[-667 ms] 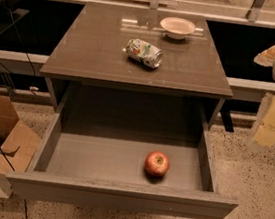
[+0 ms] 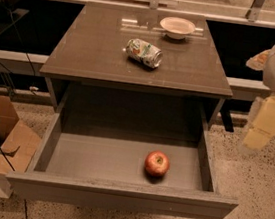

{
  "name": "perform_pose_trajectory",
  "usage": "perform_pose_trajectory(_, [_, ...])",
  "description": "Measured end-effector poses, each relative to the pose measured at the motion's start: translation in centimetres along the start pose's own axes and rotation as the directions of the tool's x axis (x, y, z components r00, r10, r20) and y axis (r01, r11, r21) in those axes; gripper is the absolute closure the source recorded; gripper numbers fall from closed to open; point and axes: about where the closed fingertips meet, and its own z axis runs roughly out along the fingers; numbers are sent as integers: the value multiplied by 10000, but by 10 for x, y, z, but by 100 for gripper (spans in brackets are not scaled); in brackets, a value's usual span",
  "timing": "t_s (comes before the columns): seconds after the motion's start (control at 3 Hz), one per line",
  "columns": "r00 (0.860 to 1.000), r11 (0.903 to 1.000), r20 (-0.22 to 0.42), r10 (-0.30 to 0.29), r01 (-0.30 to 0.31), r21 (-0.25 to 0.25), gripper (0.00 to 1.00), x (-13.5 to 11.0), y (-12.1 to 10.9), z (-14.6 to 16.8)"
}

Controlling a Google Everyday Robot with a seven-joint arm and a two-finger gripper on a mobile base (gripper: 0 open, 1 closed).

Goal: Pick apple from top drawer and place on counter

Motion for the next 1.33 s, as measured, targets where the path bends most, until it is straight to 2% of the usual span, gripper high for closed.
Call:
perform_pose_trajectory(0.33, [9976,9999,686,-114,119,-63,0,-8,5,24])
perform_pose_trajectory(0.67, [9840,9998,1778,-98,131,-172,0,-11,5,53])
perform_pose_trajectory(1.0, [9840,9998,1778,-98,131,-172,0,-11,5,53])
perform_pose_trajectory(1.33, [9795,9996,2013,91,-37,-271,0,-18,4,81])
